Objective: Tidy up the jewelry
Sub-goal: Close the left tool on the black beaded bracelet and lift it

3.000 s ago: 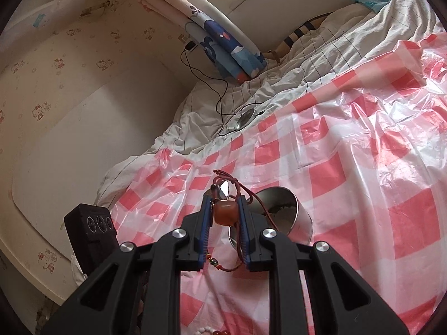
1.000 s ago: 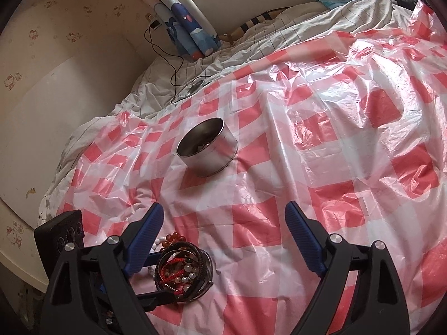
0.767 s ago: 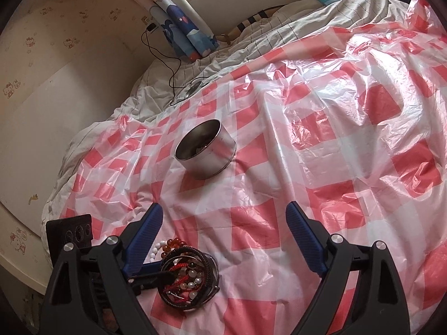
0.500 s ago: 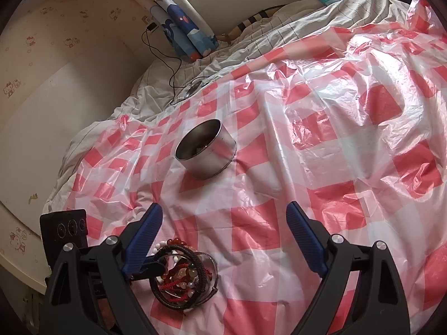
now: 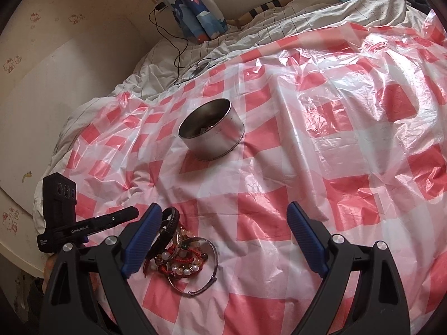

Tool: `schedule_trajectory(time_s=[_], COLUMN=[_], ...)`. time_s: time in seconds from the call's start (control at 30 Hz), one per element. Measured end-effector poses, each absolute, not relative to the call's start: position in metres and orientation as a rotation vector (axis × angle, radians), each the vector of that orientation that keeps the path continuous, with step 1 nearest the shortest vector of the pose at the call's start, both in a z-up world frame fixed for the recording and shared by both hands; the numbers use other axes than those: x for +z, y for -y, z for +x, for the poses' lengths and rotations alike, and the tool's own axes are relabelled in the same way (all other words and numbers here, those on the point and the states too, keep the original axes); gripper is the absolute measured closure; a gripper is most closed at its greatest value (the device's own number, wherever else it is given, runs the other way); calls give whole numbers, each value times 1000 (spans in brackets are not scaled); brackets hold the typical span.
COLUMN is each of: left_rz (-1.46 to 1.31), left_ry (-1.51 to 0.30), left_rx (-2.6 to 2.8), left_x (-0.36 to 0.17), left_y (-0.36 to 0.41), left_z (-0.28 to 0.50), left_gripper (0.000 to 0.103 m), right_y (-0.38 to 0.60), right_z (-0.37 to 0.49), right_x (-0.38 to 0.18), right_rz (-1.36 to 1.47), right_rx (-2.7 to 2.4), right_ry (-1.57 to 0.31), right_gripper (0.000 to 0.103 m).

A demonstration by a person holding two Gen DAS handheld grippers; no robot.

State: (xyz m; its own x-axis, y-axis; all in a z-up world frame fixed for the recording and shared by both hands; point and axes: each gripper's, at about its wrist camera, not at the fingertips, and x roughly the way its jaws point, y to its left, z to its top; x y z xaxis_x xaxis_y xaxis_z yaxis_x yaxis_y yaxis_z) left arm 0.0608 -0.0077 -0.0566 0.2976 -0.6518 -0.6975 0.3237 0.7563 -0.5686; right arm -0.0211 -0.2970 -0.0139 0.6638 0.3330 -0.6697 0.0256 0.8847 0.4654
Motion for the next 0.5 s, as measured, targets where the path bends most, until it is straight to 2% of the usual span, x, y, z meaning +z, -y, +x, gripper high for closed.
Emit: schedule_trajectory(time_s=[0.07,0.1,0.2,0.27,0.33,0.4,0.43,0.47,0.5], left_rz=[-323,-305,-293,-284,-260,-247,-255,-276,-271], left_ry=[-1119,-1130,-1143,-1140,-1135,-1131,-1129,-1151,-1150], left_rx=[-673,-668,-664,-670,-666,-661,-666,-699,-697], left_x=[-65,-67,-74,-76,-79,-80,-80,-82,-82], left_y=[17,21,31,36,40,44,43,45,45], left_z=[61,61,62,63,63,65,65,67,67], left_gripper=[88,79,64,58,57,59,67,86,94], right_y=[293,292,291,291,290,288,286,285,284], right_z=[-20,-19,-19,-19,-19,-19,-19,-18,-18], right_x=[-16,-17,-18,-19,-19,-19,-19,-20,-20], right_rz=[446,443,443,448,440,434,430,427,424], right_rx=[176,178,180,181,183,189,192,193,195], right_ry=[-846,-851,-855,-856,-860,-865,-868,-870,-872], right_gripper=[16,16,16,16,16,16,16,16,16])
